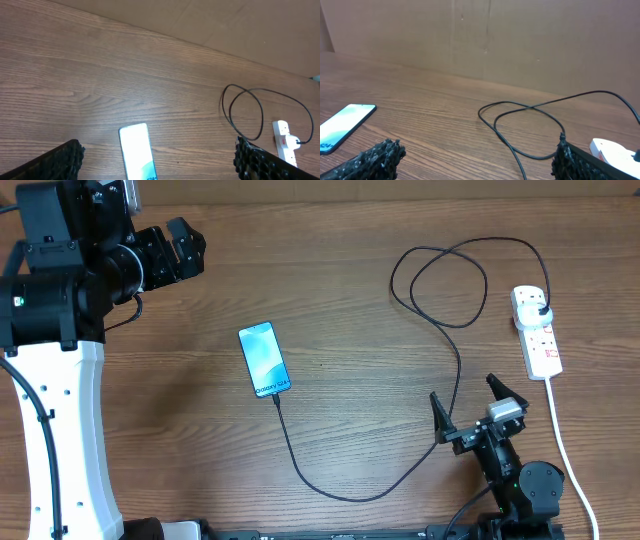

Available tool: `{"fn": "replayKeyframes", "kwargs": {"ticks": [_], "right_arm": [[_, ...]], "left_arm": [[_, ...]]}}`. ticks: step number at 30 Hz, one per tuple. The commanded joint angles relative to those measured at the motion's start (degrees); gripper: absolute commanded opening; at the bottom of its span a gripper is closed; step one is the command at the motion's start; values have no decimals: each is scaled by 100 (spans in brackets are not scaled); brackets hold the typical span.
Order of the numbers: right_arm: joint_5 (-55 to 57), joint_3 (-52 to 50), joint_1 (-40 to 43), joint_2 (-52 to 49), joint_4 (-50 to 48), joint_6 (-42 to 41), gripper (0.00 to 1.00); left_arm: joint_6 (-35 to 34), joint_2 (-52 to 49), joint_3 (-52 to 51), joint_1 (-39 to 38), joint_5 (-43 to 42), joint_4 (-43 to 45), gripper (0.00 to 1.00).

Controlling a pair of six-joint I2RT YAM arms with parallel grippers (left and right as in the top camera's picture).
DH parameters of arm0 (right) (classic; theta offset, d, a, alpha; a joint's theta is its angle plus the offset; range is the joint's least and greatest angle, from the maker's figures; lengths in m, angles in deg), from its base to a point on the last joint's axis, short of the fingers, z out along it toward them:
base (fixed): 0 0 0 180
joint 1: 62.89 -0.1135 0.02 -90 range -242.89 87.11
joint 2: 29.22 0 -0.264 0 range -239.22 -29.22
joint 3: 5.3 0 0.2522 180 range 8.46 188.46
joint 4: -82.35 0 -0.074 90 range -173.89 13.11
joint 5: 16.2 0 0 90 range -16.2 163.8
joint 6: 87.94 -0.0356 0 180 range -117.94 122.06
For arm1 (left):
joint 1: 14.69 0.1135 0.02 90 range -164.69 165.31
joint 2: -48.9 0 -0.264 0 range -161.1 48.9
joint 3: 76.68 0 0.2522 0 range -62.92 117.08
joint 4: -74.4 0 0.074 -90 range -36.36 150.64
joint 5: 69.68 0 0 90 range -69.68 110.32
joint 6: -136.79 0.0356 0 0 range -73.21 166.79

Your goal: Plug charger to phone and switch on socket

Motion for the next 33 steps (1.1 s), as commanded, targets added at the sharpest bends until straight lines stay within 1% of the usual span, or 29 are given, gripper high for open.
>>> {"fn": "replayKeyframes", "kwargs": {"ticks": [1, 2, 13, 17, 20, 22, 26, 33], "right_arm": [[90, -70, -28, 61, -160, 7, 100], [96, -131, -28, 61, -291, 7, 100], [164, -122, -28, 61, -278, 13, 100], [704, -122, -28, 61, -496, 70, 100], [1314, -122, -28, 61, -481, 70, 100], [1462, -122, -28, 61, -431, 66, 100], [1464, -122, -28, 61, -103, 39, 100], [1462, -120, -28, 57, -120, 46, 100]], "left_arm": [[66, -28, 2, 11, -57, 4, 100], [66, -28, 2, 11, -57, 4, 100], [66, -28, 2, 11, -57, 4, 100], [66, -28, 2, 11, -57, 4, 100], [66, -28, 2, 11, -57, 4, 100], [66, -28, 2, 11, -57, 4, 100], [66, -28, 2, 11, -57, 4, 100], [66, -28, 2, 11, -57, 4, 100]]}}
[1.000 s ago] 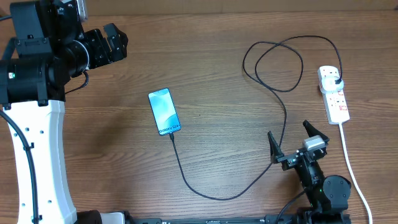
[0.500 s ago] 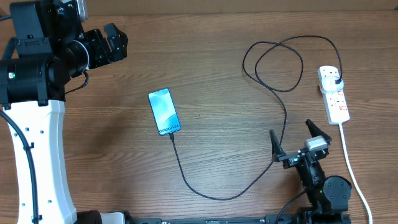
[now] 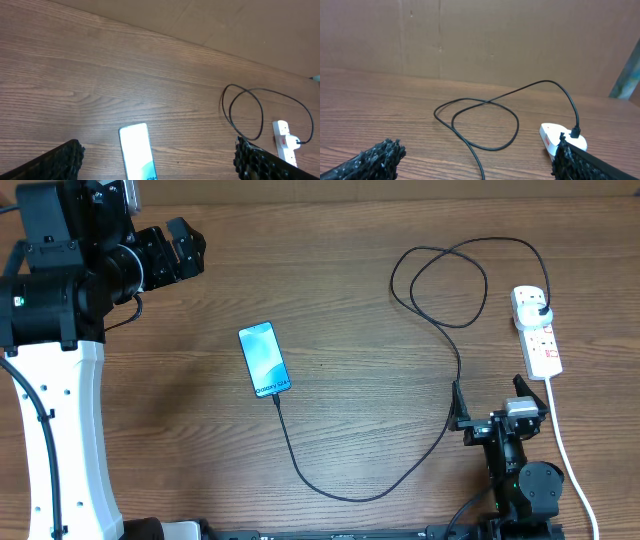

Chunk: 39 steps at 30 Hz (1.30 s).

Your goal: Plug charger to phone and switch on socket

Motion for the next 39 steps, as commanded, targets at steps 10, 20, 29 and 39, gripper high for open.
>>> {"fn": "replayKeyframes", "kwargs": {"ticks": [10, 20, 29, 39], "right_arm": [[101, -63, -28, 57, -33, 22, 100], [101, -61, -28, 57, -33, 22, 100], [101, -61, -28, 57, -33, 20, 100], [101, -61, -28, 57, -33, 22, 100]], "left_arm": [[66, -28, 2, 11, -57, 4, 100], [66, -28, 2, 11, -57, 4, 100], [66, -28, 2, 11, -57, 7, 100], [66, 332, -94, -157, -46, 9, 100]]}}
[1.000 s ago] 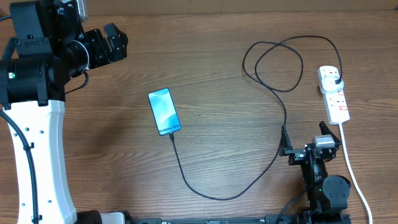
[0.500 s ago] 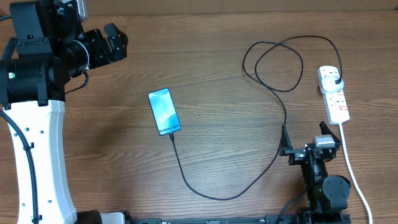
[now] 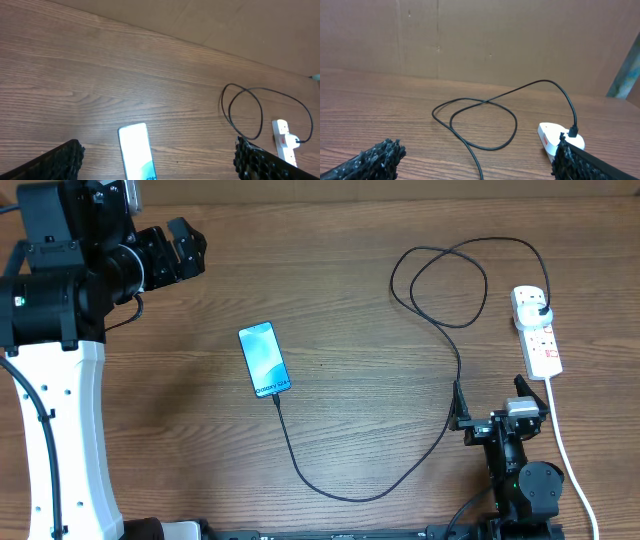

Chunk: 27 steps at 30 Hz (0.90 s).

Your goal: Plug charger to phone and switch on socket

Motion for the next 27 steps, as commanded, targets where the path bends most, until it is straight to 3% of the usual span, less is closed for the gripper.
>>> {"fn": "replayKeyframes", "kwargs": {"ticks": [1, 6, 11, 15, 18, 27], "right_arm": [[55, -61, -26, 57, -33, 22, 100], [55, -61, -26, 57, -33, 22, 100], [55, -61, -26, 57, -33, 22, 100], [55, -61, -26, 57, -33, 22, 100], [55, -61, -26, 57, -33, 22, 100], [55, -61, -26, 57, -33, 22, 100]], "left_arm": [[63, 448, -162, -142, -46, 9, 100], [66, 1298, -940, -170, -42, 35, 100], [66, 2533, -2546, -42, 52, 63, 100], [63, 3519, -3939, 142, 348, 597, 100], [76, 4564, -5351, 179, 369, 1720, 99], [391, 6360, -8172, 177, 367, 4706, 100]]}}
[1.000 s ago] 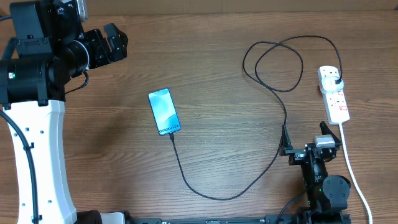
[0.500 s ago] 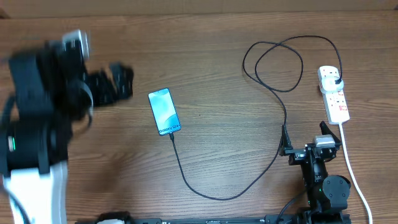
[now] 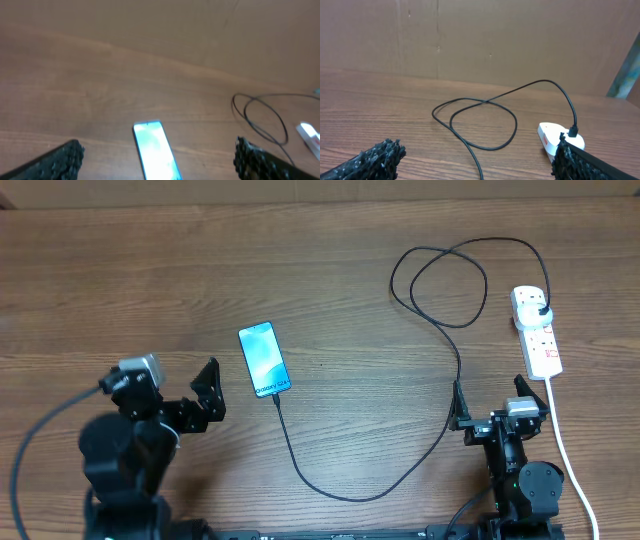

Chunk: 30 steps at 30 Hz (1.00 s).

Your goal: Plug charger to phone and switch on socket

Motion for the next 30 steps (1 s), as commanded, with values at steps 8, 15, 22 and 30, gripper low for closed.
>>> {"fn": "replayKeyframes", "kwargs": {"ticks": [8, 15, 22, 30], "right_arm": [[52, -61, -28, 57, -33, 24, 100], [52, -61, -28, 57, -33, 24, 100], [52, -61, -28, 57, -33, 24, 100], [52, -61, -28, 57, -33, 24, 100]], "left_arm": [[1646, 1676, -2334, 24, 90, 1998, 100], [3167, 2378, -3014, 24, 118, 2214, 100], [3292, 2859, -3432, 24, 514, 2116, 100], [3119, 2859, -3432, 24, 560, 1993, 100]]}}
